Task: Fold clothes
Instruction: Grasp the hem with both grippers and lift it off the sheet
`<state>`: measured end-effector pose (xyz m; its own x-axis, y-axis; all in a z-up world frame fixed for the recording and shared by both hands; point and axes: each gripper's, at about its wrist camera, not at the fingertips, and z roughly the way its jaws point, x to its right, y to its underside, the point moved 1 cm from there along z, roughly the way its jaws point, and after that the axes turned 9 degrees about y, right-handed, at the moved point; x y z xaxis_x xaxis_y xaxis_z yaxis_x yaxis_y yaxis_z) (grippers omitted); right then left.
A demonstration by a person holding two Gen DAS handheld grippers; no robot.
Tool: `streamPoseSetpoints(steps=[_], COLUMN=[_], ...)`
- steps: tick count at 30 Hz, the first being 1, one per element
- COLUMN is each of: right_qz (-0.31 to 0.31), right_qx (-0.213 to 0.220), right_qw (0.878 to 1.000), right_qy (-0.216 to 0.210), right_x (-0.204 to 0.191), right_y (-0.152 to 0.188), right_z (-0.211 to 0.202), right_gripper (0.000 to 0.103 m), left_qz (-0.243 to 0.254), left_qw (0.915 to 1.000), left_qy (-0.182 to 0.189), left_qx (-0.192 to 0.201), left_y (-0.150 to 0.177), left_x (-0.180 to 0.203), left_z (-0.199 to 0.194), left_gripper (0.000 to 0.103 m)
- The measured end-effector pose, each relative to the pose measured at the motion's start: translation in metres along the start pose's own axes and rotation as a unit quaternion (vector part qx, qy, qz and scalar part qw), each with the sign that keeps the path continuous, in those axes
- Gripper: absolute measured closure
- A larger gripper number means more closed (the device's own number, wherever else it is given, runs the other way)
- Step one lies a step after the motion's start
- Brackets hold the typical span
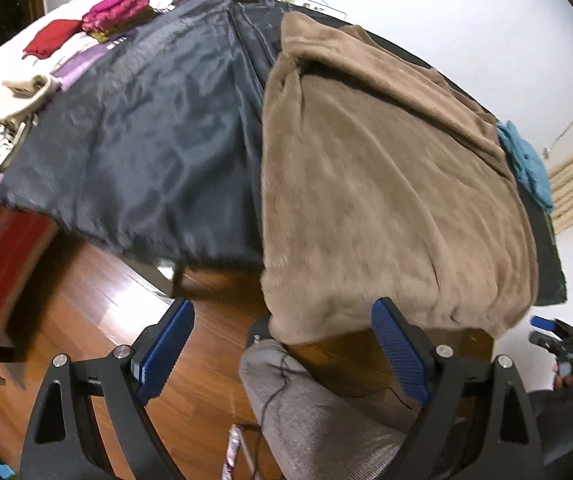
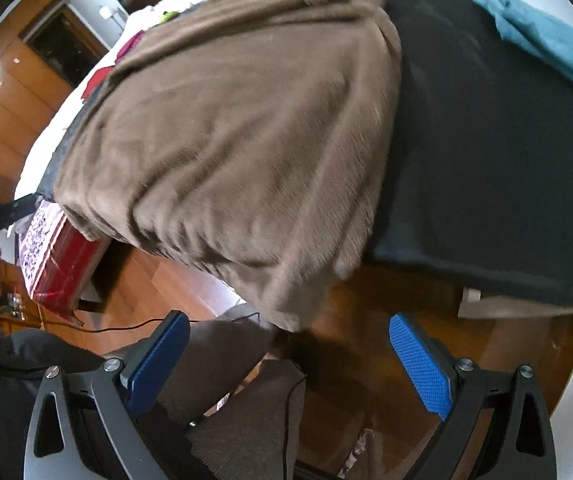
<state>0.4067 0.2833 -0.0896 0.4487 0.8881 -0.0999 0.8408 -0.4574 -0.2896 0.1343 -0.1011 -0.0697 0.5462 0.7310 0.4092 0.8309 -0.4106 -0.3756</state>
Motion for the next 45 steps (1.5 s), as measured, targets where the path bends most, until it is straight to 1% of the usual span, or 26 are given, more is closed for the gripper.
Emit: streamPoseSetpoints(steps=[3, 7, 11, 14, 17, 23, 27, 29, 32, 33, 34, 35, 37, 38, 40, 41, 42, 43, 45], right_qz=[0.009, 0.003, 0.001, 0.0, -0.002, -0.002, 0.005, 0.005, 0.003, 0.0, -0.003, -0.005, -0.011, -0.014, -0.023, -0.029, -0.036, -0.042, -0.054], right_qx=[-0.012, -0.016, -0.014, -0.013, -0.013, -0.017, -0.023, -0.024, -0.029, -0.03, -0.031, -0.031, -0.03, -0.03, -0.029, -0.028, -0.026, -0.025, -0.022], right_qw=[1.0, 1.0, 1.0, 1.0, 1.0, 1.0, 0.999, 0.999, 0.998, 0.998, 0.998, 0.998, 0.998, 0.997, 0.997, 0.996, 0.995, 0.995, 0.992], right_qy=[0.003, 0.0, -0.008, -0.01, -0.01, -0.015, -0.029, -0.037, -0.048, -0.049, -0.049, -0.051, -0.058, -0.063, -0.074, -0.079, -0.085, -0.092, -0.111], right_x=[0.003, 0.001, 0.005, 0.003, 0.002, 0.002, 0.005, 0.005, 0.001, 0.0, -0.001, -0.002, -0.004, -0.005, -0.006, -0.007, -0.008, -0.009, -0.011], right_y=[0.005, -0.001, -0.009, -0.013, -0.015, -0.021, -0.023, -0.023, -0.023, -0.023, -0.023, -0.023, -0.023, -0.022, -0.02, -0.019, -0.017, -0.016, -0.015], right_z=[0.011, 0.023, 0.03, 0.036, 0.041, 0.052, 0.06, 0.062, 0.066, 0.067, 0.068, 0.068, 0.066, 0.063, 0.057, 0.053, 0.049, 0.044, 0.034], right_gripper=[0.002, 0.002, 0.002, 0.002, 0.002, 0.002, 0.003, 0.006, 0.022, 0.033, 0.042, 0.046, 0.066, 0.069, 0.08, 0.082, 0.085, 0.088, 0.089], left_qz=[0.013, 0.042, 0.052, 0.061, 0.064, 0.066, 0.059, 0.052, 0.048, 0.047, 0.047, 0.047, 0.05, 0.055, 0.067, 0.07, 0.071, 0.07, 0.077], left_qw=[0.9998, 0.9989, 0.9982, 0.9971, 0.9962, 0.9947, 0.9942, 0.9943, 0.9941, 0.9938, 0.9933, 0.9927, 0.9915, 0.9907, 0.9883, 0.9875, 0.9866, 0.9854, 0.9837], left_qy=[0.014, 0.011, 0.026, 0.047, 0.059, 0.079, 0.089, 0.092, 0.096, 0.099, 0.104, 0.109, 0.115, 0.118, 0.127, 0.129, 0.134, 0.14, 0.147], left_qx=[-0.009, -0.018, -0.014, 0.0, 0.004, -0.009, -0.014, -0.013, -0.015, -0.017, -0.021, -0.024, -0.035, -0.041, -0.053, -0.057, -0.061, -0.065, -0.069], left_y=[0.012, 0.02, 0.017, 0.014, 0.011, 0.008, 0.008, 0.007, 0.006, 0.006, 0.006, 0.006, 0.006, 0.006, 0.007, 0.008, 0.008, 0.008, 0.008], left_x=[0.004, 0.005, 0.001, -0.002, -0.005, 0.0, 0.003, 0.003, 0.005, 0.006, 0.007, 0.007, 0.01, 0.011, 0.012, 0.011, 0.01, 0.008, 0.008], left_z=[0.02, 0.045, 0.063, 0.071, 0.082, 0.101, 0.109, 0.111, 0.112, 0.112, 0.112, 0.112, 0.111, 0.11, 0.105, 0.103, 0.1, 0.096, 0.086], left_gripper=[0.011, 0.011, 0.011, 0.011, 0.011, 0.012, 0.012, 0.012, 0.012, 0.012, 0.013, 0.016, 0.035, 0.041, 0.066, 0.07, 0.08, 0.085, 0.089])
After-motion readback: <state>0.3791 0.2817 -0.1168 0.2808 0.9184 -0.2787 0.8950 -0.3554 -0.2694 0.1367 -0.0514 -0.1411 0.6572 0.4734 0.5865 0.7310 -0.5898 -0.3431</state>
